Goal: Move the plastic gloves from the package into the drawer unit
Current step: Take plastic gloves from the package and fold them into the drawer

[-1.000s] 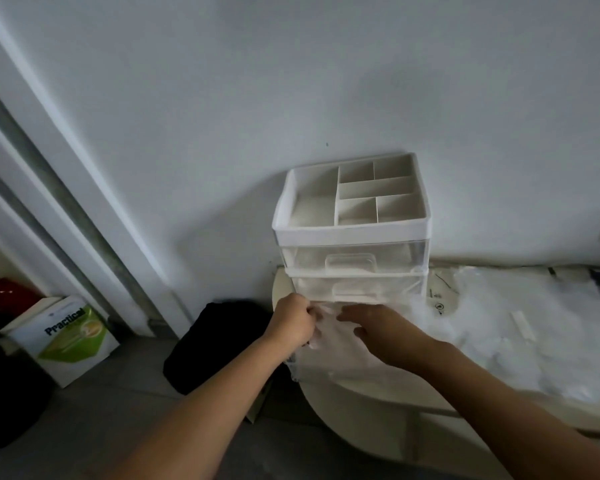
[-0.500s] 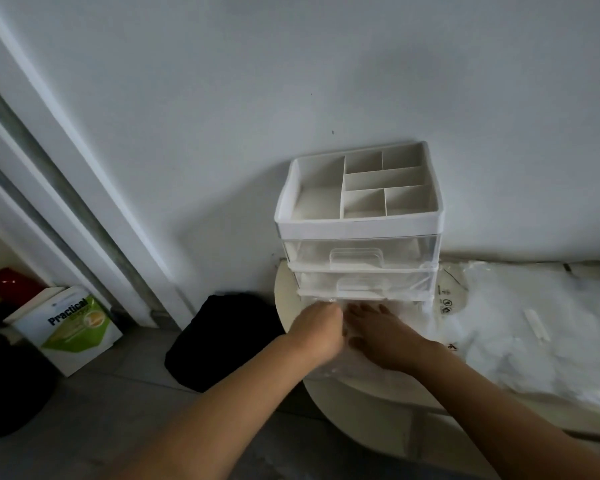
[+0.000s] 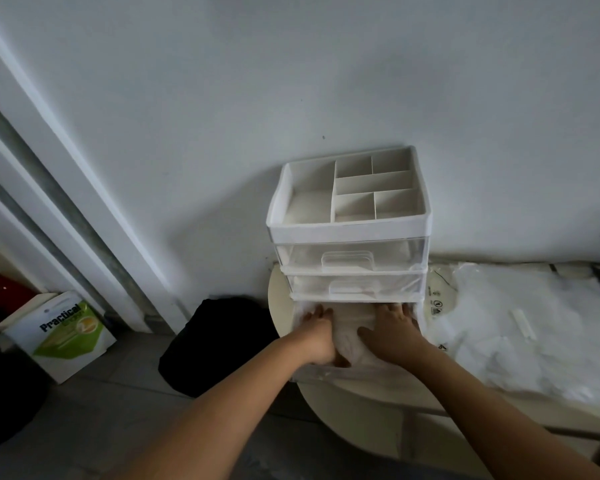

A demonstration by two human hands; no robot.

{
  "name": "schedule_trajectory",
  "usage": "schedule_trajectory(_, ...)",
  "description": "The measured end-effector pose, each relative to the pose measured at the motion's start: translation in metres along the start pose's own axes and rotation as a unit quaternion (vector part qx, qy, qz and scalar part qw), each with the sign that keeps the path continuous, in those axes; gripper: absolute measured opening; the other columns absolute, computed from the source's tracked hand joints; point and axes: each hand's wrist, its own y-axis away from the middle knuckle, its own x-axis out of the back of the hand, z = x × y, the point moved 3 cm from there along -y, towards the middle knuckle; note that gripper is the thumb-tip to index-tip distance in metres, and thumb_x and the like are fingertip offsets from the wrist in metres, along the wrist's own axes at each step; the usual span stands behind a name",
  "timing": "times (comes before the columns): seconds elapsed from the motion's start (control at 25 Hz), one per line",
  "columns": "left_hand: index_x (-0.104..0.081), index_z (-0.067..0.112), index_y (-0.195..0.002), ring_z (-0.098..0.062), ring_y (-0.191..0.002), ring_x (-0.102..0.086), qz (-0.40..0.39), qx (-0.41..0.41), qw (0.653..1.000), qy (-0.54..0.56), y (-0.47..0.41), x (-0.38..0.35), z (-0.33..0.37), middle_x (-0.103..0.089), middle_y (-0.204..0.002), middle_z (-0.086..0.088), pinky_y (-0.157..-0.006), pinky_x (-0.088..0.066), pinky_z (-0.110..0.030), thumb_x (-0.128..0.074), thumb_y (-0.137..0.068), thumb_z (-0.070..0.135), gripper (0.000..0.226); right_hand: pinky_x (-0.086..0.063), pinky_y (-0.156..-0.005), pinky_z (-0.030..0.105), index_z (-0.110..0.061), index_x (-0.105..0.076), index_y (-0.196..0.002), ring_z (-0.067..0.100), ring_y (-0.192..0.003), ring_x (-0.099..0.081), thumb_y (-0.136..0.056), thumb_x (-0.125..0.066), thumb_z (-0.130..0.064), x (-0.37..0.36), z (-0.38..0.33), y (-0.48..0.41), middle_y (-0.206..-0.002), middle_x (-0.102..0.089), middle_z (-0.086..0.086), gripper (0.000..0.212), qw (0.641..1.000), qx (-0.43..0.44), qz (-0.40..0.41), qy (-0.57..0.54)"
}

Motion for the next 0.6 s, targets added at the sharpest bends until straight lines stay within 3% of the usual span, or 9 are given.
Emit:
schedule_trajectory(0.16, -0.001, 0.01, -0.152, -0.029, -0.144, -0.016, 0.0, 0.003, 1.0, -0.007, 0.001, -0.001, 0.001, -0.003, -0.159, -0.012, -0.117, -0.024, -0.037, -0.073, -0.079, 0.04, 0.107, -0.011, -0.116, 0.043, -0.006, -0.017, -0.147, 0.039, -0.142, -0.004, -0.091, -0.05, -0.045, -0.001, 0.0, 0.006, -0.155, -0.011, 0.015, 0.076, 0.999, 0.023, -0.015, 0.028)
schedule_trajectory(0.4, 0.007, 0.008, -0.151, -0.029, -0.147, -0.003, -0.015, 0.004, 0.999, -0.035, 0.01, 0.002, 0.009, 0.002, -0.159, -0.014, -0.119, -0.013, -0.036, -0.071, -0.082, 0.038, 0.108, -0.038, -0.1, 0.028, -0.007, -0.055, -0.128, 0.02, -0.12, -0.05, -0.097, -0.044, -0.034, 0.048, -0.009, 0.032, -0.132, -0.054, 0.008, 0.042, 0.987, 0.137, -0.074, 0.038)
schedule_trajectory(0.52, 0.002, 0.009, -0.151, -0.03, -0.146, -0.008, -0.016, 0.01, 0.999, -0.04, 0.012, 0.005, 0.009, -0.003, -0.158, -0.015, -0.119, -0.015, -0.037, -0.071, -0.081, 0.038, 0.105, -0.046, -0.091, 0.021, -0.02, -0.064, -0.118, 0.008, -0.102, -0.061, -0.095, -0.051, -0.032, 0.088, 0.006, 0.051, -0.116, -0.065, -0.004, 0.029, 0.988, 0.155, -0.009, -0.011)
schedule_trajectory(0.6, -0.011, 0.014, -0.151, -0.031, -0.143, -0.019, -0.001, 0.014, 0.999, -0.03, 0.017, 0.011, 0.007, -0.013, -0.156, -0.011, -0.116, -0.026, -0.038, -0.075, -0.077, 0.036, 0.101, -0.049, -0.084, 0.02, -0.023, -0.069, -0.105, 0.006, -0.091, -0.063, -0.093, -0.054, -0.029, 0.111, 0.031, 0.058, -0.101, -0.068, -0.008, 0.02, 0.99, 0.132, 0.037, -0.042)
